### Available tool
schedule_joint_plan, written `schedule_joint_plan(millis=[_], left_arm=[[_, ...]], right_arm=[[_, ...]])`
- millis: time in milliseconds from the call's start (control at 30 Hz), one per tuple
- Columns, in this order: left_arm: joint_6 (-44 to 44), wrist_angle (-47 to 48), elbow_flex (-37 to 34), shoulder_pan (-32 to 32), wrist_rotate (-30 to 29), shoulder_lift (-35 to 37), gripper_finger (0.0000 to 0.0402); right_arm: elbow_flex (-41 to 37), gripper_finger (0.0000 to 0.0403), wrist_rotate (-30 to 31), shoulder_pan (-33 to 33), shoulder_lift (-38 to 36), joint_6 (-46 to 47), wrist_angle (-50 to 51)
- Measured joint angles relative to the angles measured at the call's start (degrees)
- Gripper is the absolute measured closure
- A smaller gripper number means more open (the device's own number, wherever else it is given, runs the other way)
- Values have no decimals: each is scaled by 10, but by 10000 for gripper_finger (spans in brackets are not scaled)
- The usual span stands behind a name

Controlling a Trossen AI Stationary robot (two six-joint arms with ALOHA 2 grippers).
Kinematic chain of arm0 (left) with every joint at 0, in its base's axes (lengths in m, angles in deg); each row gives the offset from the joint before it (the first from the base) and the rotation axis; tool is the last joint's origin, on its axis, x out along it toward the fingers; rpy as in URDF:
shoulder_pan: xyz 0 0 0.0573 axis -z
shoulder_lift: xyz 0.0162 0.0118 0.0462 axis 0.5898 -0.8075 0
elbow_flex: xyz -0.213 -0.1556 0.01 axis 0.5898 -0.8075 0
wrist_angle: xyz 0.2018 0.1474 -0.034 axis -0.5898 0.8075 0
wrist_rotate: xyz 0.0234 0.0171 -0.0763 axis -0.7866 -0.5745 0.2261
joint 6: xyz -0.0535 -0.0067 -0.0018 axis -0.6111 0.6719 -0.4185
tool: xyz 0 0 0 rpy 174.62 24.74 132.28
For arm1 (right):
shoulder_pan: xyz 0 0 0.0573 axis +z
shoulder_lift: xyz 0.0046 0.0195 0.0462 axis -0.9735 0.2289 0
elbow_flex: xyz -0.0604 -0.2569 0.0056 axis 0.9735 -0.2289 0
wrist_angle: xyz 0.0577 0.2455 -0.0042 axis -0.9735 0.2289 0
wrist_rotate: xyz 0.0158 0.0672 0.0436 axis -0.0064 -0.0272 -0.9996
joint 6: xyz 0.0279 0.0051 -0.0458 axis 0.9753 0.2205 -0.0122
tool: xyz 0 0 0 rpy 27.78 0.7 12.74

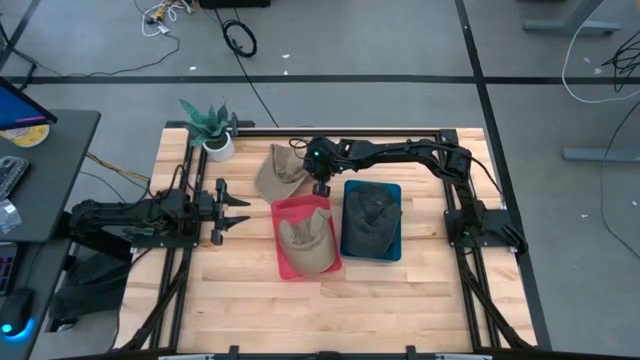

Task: Pick & Place hat
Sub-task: Put the brown cap into the red bin

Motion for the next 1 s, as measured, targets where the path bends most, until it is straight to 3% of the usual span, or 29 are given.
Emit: schedule_joint_plan(millis=[100, 233, 467, 700, 1000], left_arm=[[0, 0, 0, 0, 0, 0, 225], [0, 0, 0, 0, 0, 0, 225], [0, 0, 0, 0, 0, 0, 225], [0, 0, 0, 0, 0, 0, 225], [0, 0, 0, 0, 0, 0, 225]], right_arm=[[0, 390, 0, 0, 0, -7, 1], [0, 384, 5, 0, -4, 3, 1], [0, 394, 94, 7, -43, 19, -26], [0, 397, 142, 45, -107, 37, -67], [0, 399, 298, 134, -165, -3, -158]])
